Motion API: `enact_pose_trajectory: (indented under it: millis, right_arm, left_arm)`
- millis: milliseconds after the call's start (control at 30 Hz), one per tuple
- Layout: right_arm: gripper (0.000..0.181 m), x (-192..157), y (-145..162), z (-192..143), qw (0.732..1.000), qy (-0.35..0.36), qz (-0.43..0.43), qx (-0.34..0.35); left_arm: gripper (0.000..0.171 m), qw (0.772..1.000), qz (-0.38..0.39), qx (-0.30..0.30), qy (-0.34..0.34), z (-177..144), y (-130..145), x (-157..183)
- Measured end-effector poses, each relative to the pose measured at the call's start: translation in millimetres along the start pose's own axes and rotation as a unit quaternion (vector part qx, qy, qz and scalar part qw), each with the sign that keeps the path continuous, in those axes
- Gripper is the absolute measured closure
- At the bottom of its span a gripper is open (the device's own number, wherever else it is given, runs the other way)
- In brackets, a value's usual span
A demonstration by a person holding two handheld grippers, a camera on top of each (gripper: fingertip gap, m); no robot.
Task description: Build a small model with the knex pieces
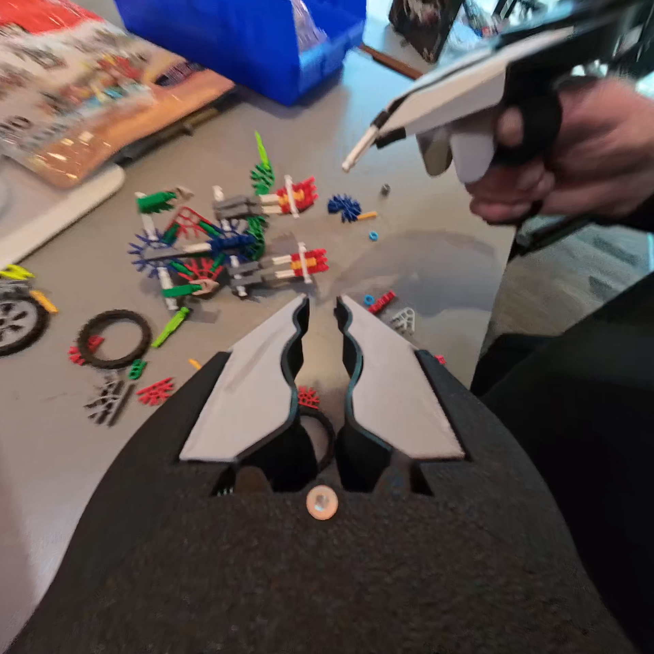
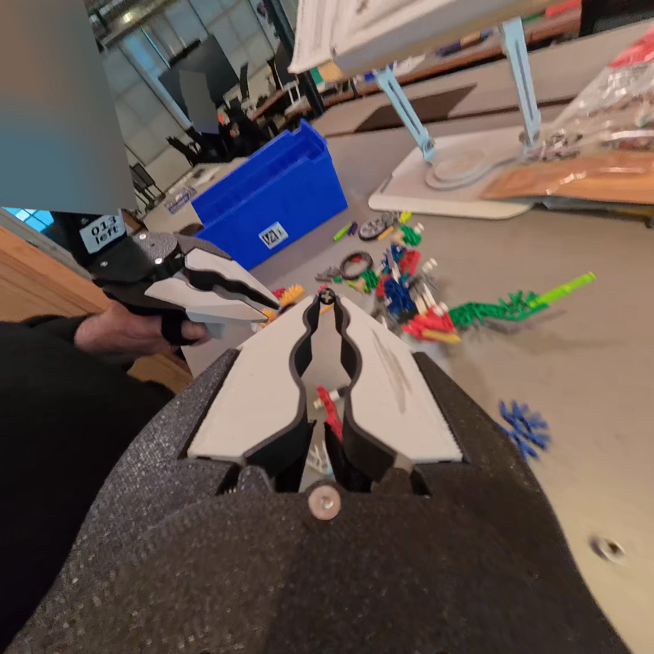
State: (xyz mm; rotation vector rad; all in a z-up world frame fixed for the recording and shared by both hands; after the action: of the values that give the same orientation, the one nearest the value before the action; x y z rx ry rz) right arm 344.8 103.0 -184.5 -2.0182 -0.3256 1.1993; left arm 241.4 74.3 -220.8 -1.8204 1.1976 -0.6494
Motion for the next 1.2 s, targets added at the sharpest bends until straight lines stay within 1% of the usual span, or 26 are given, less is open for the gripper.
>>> enact_pose_trajectory:
  millis: [100, 167, 233, 333, 400, 467, 700, 767, 967, 1200]
  right_arm:
    - [0.174, 16, 23, -15, 0.998, 0.007, 0.003, -0.062]
    - [0.173, 24, 40, -20, 0.994, 0.006, 0.014, -0.106]
    - [0.173, 30, 52, -21, 0.991, 0.007, 0.026, -0.128]
    - [0.173, 37, 66, -19, 0.988, 0.006, 0.040, -0.146]
    - [0.173, 38, 71, -18, 0.988, -0.001, 0.046, -0.150]
    - [0.173, 37, 74, -17, 0.986, -0.010, 0.050, -0.158]
    - [0.173, 31, 84, -13, 0.977, -0.049, 0.037, -0.203]
    - [0.173, 29, 84, -13, 0.976, -0.055, 0.024, -0.210]
    - [0.173, 33, 88, -8, 0.970, -0.053, 0.010, -0.237]
    - [0.173, 39, 99, 2, 0.955, -0.053, -0.005, -0.292]
  left_arm:
    - [0.154, 0.998, 0.017, -0.037, 0.044, 23, 10, 18]
    - [0.153, 0.996, 0.050, -0.058, 0.050, 35, 17, 23]
    - [0.152, 0.991, 0.089, -0.084, 0.051, 46, 24, 27]
    - [0.155, 0.981, 0.158, -0.101, 0.046, 57, 28, 31]
    - [0.158, 0.972, 0.199, -0.116, 0.051, 62, 33, 38]
    - [0.165, 0.966, 0.226, -0.119, 0.045, 64, 36, 42]
    - [0.166, 0.938, 0.328, -0.110, -0.005, 59, 37, 48]
    - [0.166, 0.934, 0.341, -0.107, -0.015, 57, 38, 49]
    - [0.166, 0.935, 0.339, -0.102, -0.019, 56, 42, 49]
    - [0.166, 0.931, 0.353, -0.089, -0.015, 56, 43, 49]
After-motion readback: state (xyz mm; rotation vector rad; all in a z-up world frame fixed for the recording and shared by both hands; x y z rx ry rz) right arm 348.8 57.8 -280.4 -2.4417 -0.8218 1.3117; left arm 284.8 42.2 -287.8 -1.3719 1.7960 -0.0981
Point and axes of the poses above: each gripper's, where its closed fingertips meet, z out along the fingers, y out of its underside, x = y × z across the jaws, the point moved 2 cm from there along -z, back along the fingers, and after that the axes turned 13 degrees about z, right-handed, at the moved point
